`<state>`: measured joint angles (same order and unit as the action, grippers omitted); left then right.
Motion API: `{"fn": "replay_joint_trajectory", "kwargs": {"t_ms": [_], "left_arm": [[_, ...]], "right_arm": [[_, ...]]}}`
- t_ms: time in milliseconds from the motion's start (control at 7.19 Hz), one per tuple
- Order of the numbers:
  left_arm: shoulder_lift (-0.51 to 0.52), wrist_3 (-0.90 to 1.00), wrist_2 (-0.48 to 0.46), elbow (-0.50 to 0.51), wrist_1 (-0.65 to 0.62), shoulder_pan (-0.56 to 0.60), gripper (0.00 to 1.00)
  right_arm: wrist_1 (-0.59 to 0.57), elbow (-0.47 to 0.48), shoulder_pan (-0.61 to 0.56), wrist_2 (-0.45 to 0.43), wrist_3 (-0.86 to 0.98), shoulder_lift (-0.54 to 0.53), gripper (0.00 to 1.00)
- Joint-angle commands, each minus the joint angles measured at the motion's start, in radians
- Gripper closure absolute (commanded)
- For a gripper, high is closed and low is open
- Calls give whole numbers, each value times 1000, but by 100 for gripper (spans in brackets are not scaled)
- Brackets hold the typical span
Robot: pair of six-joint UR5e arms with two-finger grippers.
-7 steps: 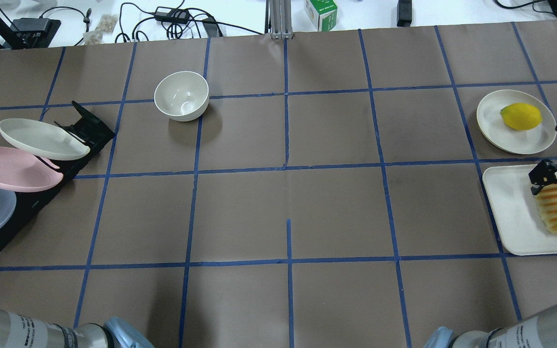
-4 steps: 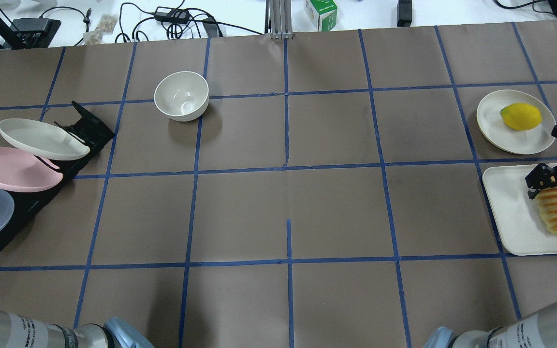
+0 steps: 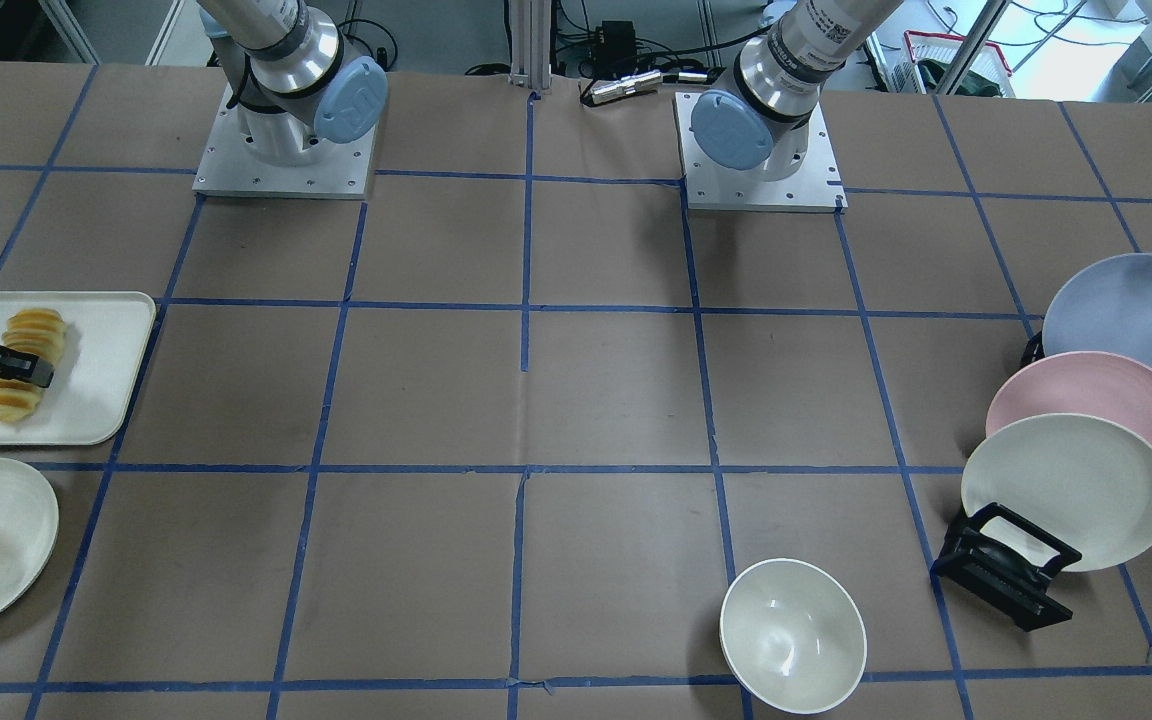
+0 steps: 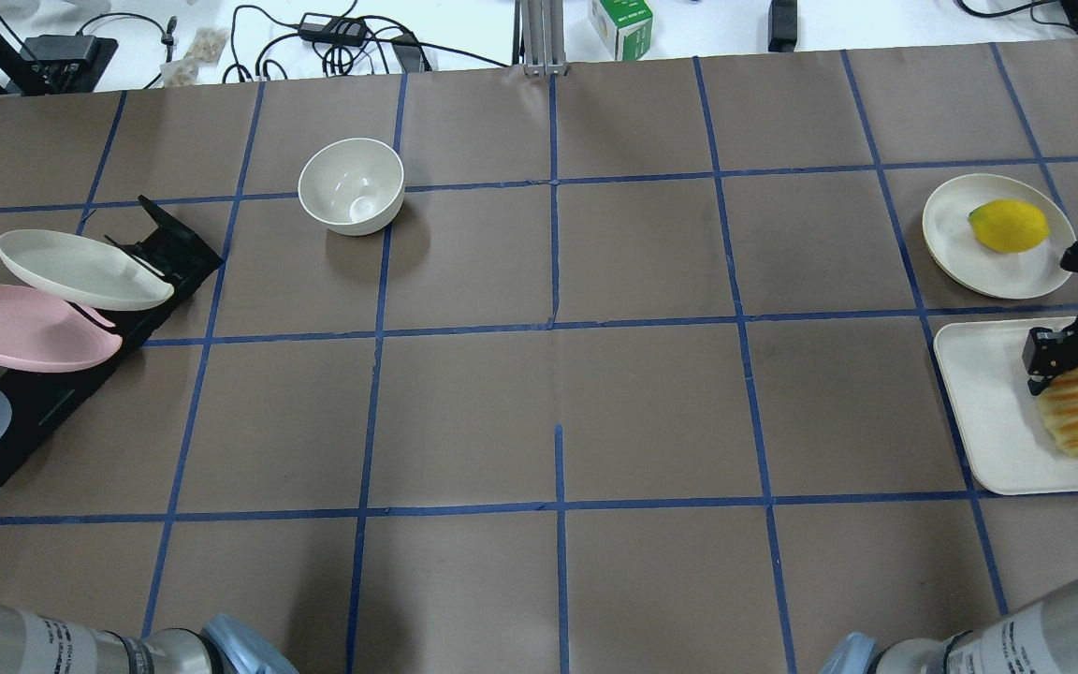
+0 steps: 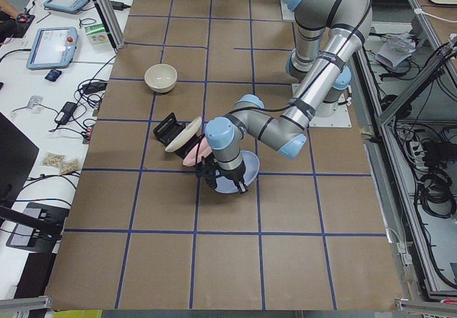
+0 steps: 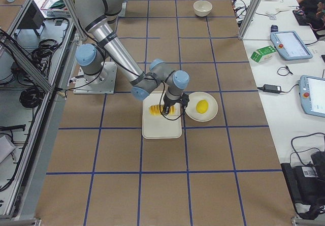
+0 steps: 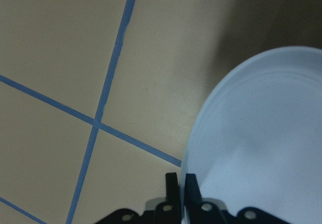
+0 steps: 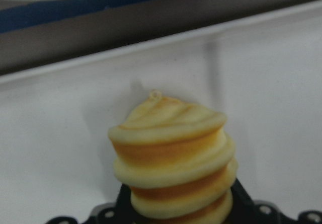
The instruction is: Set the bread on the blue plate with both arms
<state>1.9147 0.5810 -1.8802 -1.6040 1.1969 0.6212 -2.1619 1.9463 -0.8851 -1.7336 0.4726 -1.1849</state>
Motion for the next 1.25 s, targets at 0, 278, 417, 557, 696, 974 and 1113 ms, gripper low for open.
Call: {"fn": "replay_joint_trajectory", "kwargs": {"t_ms": [0, 278, 417, 557, 696, 974, 1113], "left_arm": [[-70, 81, -5, 53, 148, 0, 100], [-140, 80, -2, 47, 249, 0, 100], [-173, 80, 0, 45, 294, 0, 100], [-222, 86, 12, 48, 379, 2, 100], [-250, 89, 68, 38, 439, 12, 100], [-296, 77, 294, -28, 443, 192, 100], [-292, 94, 413, -68, 434, 259, 100]], "right_arm": [[14, -7, 0, 5, 0, -16, 100], [60, -7, -11, 12, -2, -83, 100], [129, -19, -15, 53, -18, -131, 100], [161, -21, -17, 80, -40, -160, 100], [165, -24, -32, 80, -42, -176, 100], [210, -52, -102, 78, -51, -238, 100], [278, -87, -162, 80, -63, -261, 100]]}}
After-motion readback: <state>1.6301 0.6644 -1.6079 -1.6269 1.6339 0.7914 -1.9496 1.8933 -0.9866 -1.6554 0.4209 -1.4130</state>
